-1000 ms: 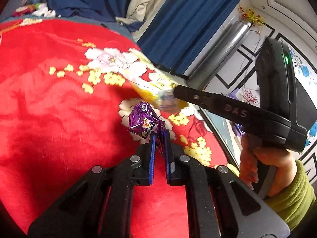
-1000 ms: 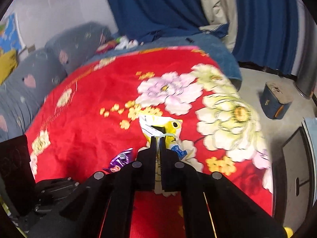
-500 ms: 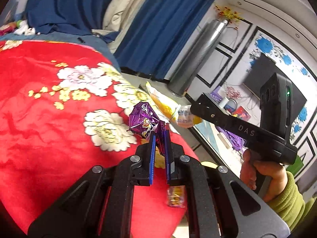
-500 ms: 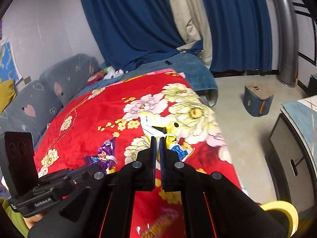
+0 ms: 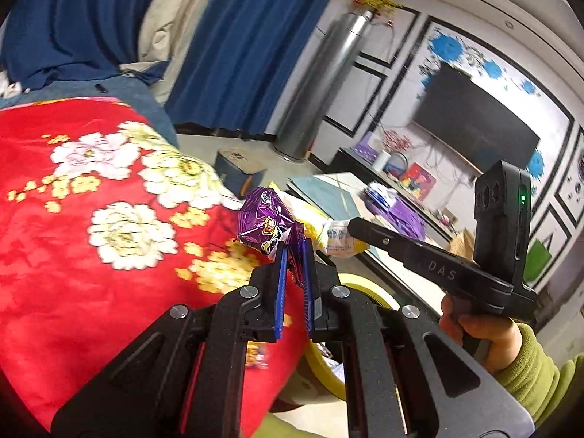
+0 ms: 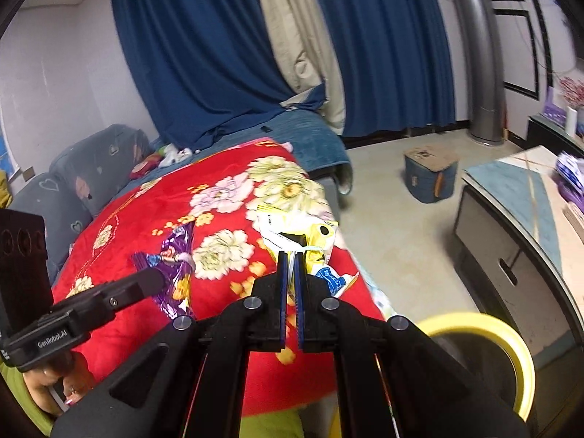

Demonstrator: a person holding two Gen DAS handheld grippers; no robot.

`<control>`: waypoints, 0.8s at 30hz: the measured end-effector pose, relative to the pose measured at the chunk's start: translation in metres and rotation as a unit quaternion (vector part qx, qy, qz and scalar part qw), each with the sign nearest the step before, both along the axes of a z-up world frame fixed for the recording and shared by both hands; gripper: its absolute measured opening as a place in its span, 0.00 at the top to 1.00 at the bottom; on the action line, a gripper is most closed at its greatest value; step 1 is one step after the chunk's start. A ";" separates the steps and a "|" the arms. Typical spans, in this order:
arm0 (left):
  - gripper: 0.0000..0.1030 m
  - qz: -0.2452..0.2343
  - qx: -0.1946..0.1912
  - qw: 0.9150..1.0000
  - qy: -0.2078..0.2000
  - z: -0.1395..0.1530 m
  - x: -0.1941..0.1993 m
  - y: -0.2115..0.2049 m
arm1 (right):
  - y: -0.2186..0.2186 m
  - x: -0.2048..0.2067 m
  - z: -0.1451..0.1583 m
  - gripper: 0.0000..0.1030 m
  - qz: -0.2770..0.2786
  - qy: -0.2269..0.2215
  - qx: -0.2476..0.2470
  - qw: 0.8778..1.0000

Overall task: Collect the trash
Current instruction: 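Carry the purple wrapper and yellow snack bag over the bin with both tools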

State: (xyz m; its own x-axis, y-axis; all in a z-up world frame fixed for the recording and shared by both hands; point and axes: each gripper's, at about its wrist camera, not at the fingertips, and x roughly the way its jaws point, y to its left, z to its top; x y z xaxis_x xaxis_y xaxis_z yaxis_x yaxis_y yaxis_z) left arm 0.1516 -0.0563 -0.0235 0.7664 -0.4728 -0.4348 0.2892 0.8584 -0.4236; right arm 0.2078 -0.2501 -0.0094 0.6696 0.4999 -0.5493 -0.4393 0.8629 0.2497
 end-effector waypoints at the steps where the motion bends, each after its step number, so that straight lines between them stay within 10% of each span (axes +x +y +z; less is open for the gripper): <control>1: 0.96 -0.008 0.005 1.000 -0.001 0.000 0.000 -0.008 | -0.006 -0.003 -0.002 0.96 -0.005 0.002 0.001 1.000; 24: 0.96 -0.137 0.094 0.986 0.030 -0.038 0.001 -0.137 | -0.147 -0.065 -0.070 0.96 -0.143 0.052 0.014 0.988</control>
